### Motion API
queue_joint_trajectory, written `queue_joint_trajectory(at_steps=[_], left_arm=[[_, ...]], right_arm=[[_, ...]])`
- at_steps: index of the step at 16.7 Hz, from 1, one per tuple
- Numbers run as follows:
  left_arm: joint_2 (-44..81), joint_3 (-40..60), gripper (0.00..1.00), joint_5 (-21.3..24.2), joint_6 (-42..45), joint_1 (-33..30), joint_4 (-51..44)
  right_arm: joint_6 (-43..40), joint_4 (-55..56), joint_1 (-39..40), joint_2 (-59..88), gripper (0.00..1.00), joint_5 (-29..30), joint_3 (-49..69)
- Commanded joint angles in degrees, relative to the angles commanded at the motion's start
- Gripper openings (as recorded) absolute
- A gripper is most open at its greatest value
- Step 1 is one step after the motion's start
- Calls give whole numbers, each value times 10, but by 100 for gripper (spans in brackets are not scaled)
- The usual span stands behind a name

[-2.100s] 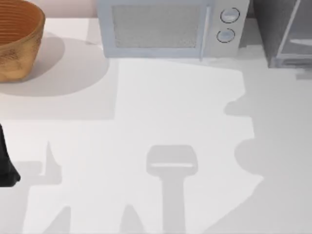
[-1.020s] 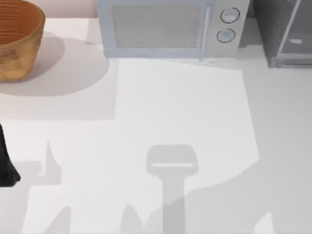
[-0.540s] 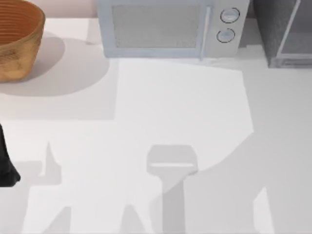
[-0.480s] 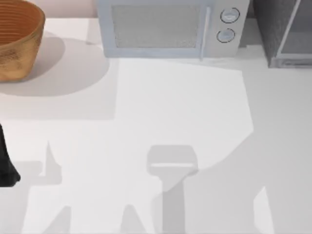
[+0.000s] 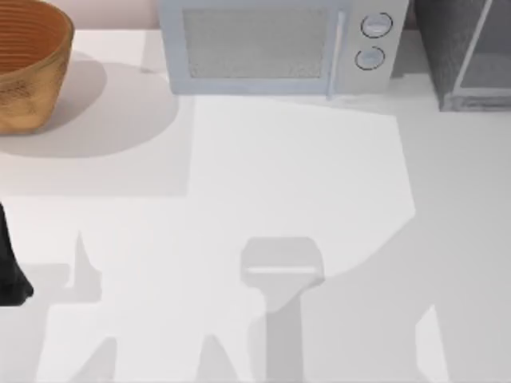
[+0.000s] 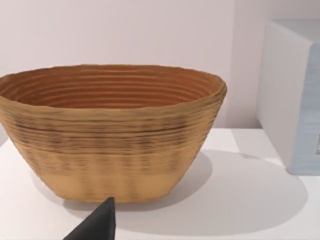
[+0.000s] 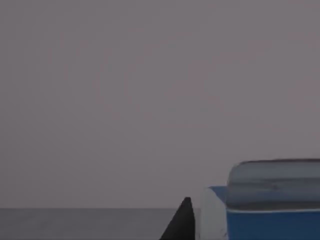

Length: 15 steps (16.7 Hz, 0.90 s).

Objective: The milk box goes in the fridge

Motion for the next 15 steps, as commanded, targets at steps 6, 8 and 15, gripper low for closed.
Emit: queue_joint_trajectory(at_steps=[6,8,15], left_arm=[[0,0,100,0,0,0,0],[0,0,100,0,0,0,0],[0,0,100,0,0,0,0]], right_arm=[[0,0,0,0,75,0,0],[0,0,0,0,90,0,0],[0,0,0,0,100,0,0]])
